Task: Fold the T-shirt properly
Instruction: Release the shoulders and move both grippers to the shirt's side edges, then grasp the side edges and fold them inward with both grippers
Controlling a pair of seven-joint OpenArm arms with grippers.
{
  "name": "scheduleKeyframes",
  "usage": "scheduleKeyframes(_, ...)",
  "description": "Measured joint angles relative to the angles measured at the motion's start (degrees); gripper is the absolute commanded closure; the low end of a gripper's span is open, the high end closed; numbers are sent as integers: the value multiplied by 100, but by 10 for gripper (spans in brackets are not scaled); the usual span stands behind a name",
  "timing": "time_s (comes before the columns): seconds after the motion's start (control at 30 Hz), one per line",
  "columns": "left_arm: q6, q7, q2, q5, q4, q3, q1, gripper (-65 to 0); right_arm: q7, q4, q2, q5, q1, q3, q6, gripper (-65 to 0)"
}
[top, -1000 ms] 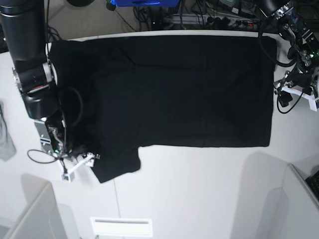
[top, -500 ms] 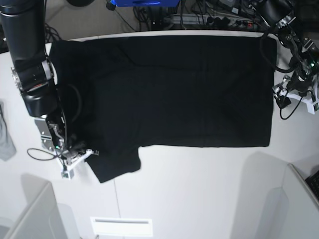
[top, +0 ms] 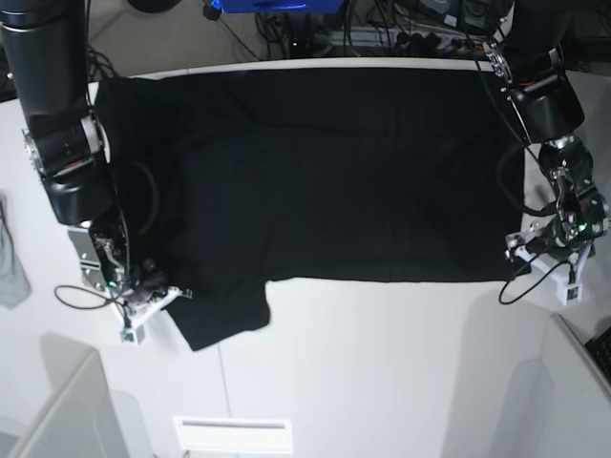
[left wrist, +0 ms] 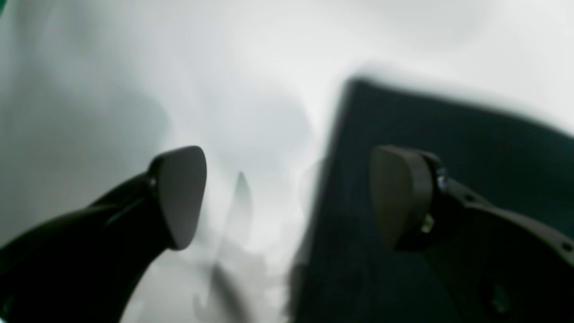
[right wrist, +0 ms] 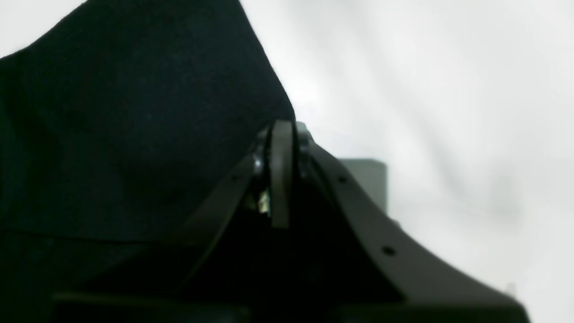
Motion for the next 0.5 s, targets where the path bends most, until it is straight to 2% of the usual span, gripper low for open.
scheduleKeyframes(0.2,44,-404,24,234,-1143,216,-428,-548,17,4,4,0,-2,0,2,0)
scheduleKeyframes(0.37,59,-1104,9,223,-1989,227,-839,-548,13,11,4,2,-4,0,2,0)
scheduleKeyframes(0.5,57,-1521,4,205,-2218,229,-876,-548,11,11,2,0,-4,0,2,0)
